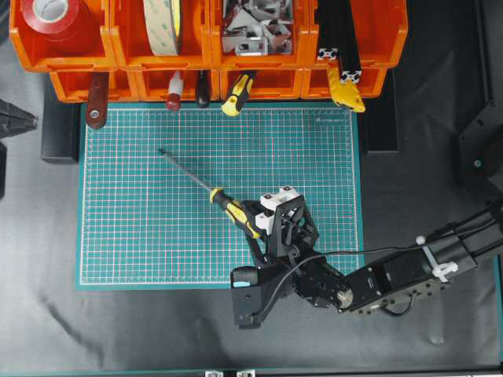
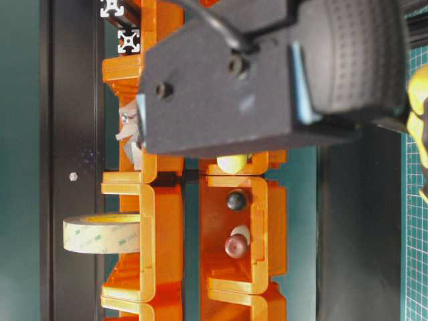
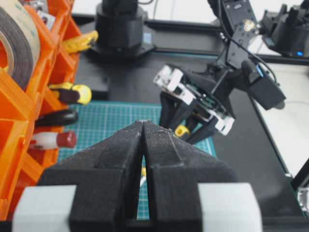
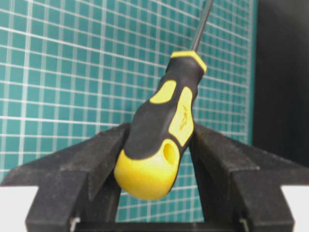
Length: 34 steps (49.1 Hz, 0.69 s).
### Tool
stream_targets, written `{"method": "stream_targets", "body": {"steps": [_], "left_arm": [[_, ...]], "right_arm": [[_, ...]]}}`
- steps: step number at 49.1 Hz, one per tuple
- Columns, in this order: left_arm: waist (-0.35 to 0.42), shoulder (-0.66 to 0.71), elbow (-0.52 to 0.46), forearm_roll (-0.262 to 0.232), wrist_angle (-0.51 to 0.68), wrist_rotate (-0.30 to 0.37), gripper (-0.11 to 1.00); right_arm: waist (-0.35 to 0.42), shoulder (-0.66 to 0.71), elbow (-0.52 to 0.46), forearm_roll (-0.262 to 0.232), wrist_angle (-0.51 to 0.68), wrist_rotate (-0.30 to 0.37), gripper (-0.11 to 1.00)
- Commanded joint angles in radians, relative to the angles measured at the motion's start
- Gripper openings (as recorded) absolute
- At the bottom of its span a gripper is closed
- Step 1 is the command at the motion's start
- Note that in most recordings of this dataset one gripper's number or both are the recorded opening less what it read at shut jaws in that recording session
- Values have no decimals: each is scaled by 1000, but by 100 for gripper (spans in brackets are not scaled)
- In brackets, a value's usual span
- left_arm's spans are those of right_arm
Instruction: Pick screwdriver from container rack with right arm.
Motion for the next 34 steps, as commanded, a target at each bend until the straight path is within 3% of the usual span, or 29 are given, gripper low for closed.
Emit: {"method": "stream_targets", "body": {"steps": [1, 7, 15, 21, 34], "left_arm": [[2, 8, -31, 2, -3, -3, 0], [2, 8, -31, 2, -3, -3, 0], [2, 8, -31, 2, -3, -3, 0], [0, 6, -31, 2, -3, -3, 0], [0, 6, -31, 2, -3, -3, 0]], "right_arm": [[8, -31, -3, 3, -43, 0, 39], [6, -29, -3, 3, -43, 0, 41], [8, -28, -3, 3, -32, 0, 68], [8, -28, -5, 3, -8, 2, 79], [8, -28, -6, 5, 5, 0, 82]]}}
